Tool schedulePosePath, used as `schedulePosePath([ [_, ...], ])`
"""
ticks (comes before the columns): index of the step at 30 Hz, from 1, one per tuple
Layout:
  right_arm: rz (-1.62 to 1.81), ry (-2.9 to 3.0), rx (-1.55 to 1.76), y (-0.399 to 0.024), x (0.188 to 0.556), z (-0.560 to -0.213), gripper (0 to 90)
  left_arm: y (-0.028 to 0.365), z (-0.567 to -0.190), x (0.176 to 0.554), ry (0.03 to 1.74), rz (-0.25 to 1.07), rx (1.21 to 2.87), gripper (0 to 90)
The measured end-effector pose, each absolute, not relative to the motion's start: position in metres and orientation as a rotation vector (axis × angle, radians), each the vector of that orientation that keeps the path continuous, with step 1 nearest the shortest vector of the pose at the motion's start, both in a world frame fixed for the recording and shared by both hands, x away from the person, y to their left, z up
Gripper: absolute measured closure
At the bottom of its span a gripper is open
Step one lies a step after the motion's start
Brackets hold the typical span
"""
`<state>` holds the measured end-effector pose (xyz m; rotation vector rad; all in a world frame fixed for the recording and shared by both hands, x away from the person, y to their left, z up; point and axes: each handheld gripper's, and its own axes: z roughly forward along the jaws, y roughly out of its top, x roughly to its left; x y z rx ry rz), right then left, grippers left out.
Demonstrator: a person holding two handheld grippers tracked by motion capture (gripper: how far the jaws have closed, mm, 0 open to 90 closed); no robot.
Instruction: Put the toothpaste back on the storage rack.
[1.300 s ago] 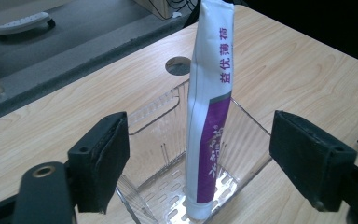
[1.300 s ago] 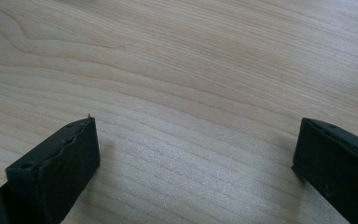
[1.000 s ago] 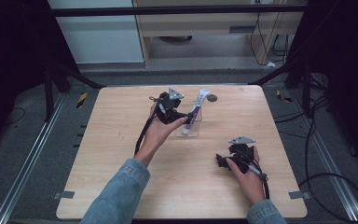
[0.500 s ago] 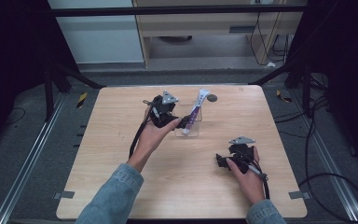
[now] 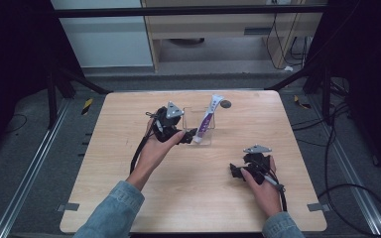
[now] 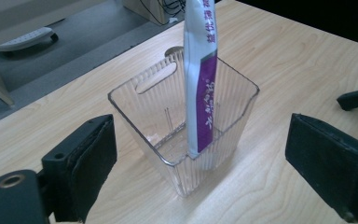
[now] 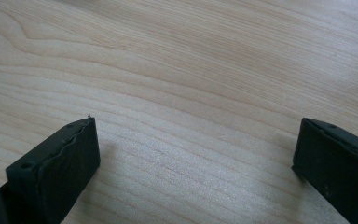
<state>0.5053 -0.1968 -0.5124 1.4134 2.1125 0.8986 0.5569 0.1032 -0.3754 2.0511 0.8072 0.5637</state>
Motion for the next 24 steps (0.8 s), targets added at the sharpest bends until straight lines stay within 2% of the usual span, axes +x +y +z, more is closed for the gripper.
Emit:
schedulePosePath([
  [10, 0.900, 2.112, 1.414, -0.197, 0.505, -0.512, 0.6, 0.114, -0.384, 0.543, 0.790, 0.553, 2.038, 5.6],
  [24, 0.901, 2.112, 1.415, -0.197, 0.505, -0.512, 0.6, 0.126, -0.409, 0.532, 0.738, 0.615, 2.096, 5.4],
])
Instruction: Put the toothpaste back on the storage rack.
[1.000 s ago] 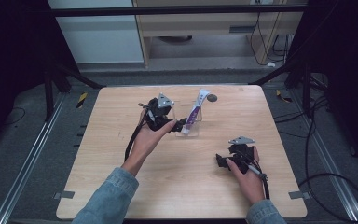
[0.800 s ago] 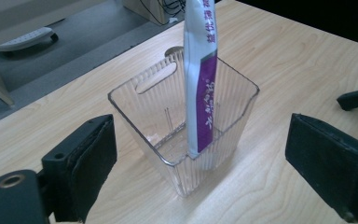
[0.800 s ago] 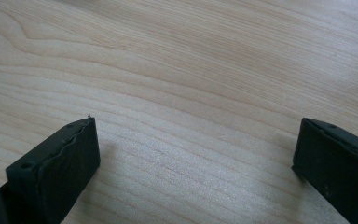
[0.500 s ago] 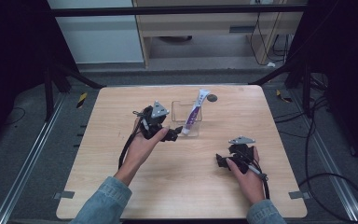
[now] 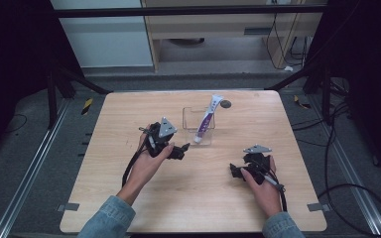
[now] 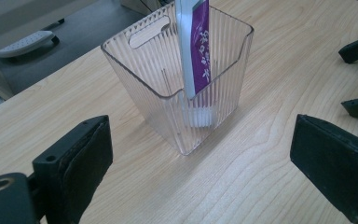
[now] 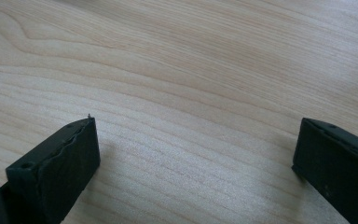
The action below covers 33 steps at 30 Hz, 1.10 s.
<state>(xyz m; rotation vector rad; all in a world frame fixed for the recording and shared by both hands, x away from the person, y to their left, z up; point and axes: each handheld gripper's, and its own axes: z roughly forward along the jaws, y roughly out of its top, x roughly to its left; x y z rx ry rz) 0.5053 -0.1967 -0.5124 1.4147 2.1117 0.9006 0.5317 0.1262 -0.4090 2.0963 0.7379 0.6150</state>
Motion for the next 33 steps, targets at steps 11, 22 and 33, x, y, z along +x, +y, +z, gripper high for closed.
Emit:
schedulePosePath([
  [11, 0.901, 2.111, 1.415, -0.197, 0.505, -0.512, 0.6, 0.138, -0.430, 0.530, 0.775, 0.606, 2.094, 5.4],
  [22, 0.901, 2.112, 1.415, -0.197, 0.505, -0.512, 0.7, 0.157, -0.450, 0.532, 0.836, 0.594, 2.099, 5.4],
  [33, 0.901, 2.112, 1.416, -0.197, 0.505, -0.512, 0.6, 0.182, -0.464, 0.531, 0.896, 0.606, 2.116, 5.4],
])
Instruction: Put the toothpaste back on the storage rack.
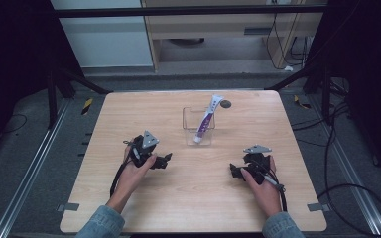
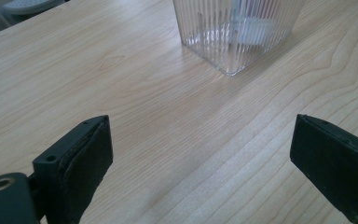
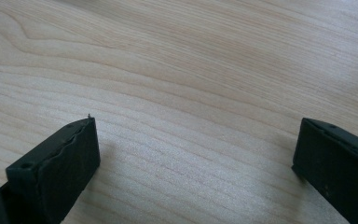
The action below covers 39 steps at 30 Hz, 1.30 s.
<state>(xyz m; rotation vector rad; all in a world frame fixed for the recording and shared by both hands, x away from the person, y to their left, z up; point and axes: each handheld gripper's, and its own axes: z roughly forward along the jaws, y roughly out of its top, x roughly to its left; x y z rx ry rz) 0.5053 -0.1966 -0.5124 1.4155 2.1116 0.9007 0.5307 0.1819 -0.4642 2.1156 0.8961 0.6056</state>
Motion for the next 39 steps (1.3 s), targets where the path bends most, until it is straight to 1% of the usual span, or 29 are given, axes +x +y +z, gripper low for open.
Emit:
schedulePosePath([
  [9, 0.901, 2.111, 1.416, -0.197, 0.505, -0.512, 0.7, 0.200, -0.473, 0.528, 0.938, 0.604, 2.124, 5.4],
  [14, 0.901, 2.111, 1.416, -0.197, 0.505, -0.512, 0.7, 0.212, -0.479, 0.526, 0.963, 0.626, 2.160, 5.4],
  [23, 0.901, 2.111, 1.416, -0.197, 0.505, -0.512, 0.7, 0.229, -0.492, 0.525, 1.030, 0.593, 2.168, 5.4],
  [29, 0.901, 2.111, 1.416, -0.197, 0.505, -0.512, 0.6, 0.243, -0.497, 0.530, 1.095, 0.566, 2.147, 5.5],
  [34, 0.900, 2.111, 1.415, -0.197, 0.505, -0.512, 0.6, 0.254, -0.502, 0.536, 1.148, 0.571, 2.143, 5.5],
  [39, 0.900, 2.111, 1.414, -0.197, 0.505, -0.512, 0.7, 0.260, -0.504, 0.540, 1.176, 0.553, 2.122, 4.6],
])
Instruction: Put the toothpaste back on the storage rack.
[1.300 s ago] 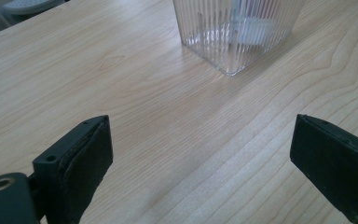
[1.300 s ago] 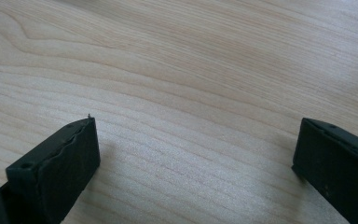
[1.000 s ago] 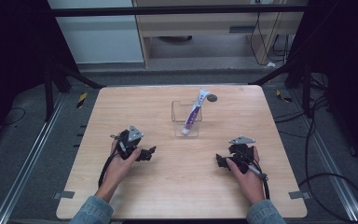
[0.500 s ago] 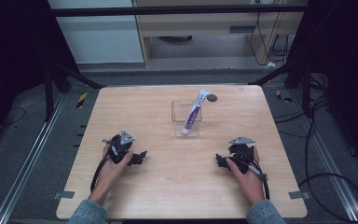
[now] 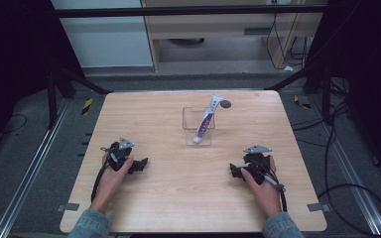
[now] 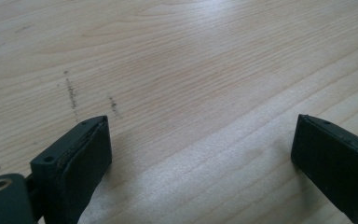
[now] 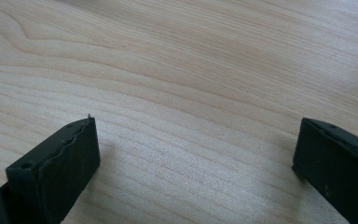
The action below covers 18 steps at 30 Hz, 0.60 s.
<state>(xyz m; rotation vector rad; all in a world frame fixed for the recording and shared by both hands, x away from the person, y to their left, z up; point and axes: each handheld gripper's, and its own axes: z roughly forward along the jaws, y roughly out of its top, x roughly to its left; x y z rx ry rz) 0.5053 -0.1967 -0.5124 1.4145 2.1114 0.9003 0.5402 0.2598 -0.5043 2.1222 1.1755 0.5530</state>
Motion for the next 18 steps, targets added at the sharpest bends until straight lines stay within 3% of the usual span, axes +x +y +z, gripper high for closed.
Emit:
schedulePosePath([
  [18, 0.901, 2.111, 1.415, -0.1966, 0.5053, -0.5124, 0.7, 0.2649, -0.5077, 0.5494, 1.184, 0.522, 2.103, 0.0],
])
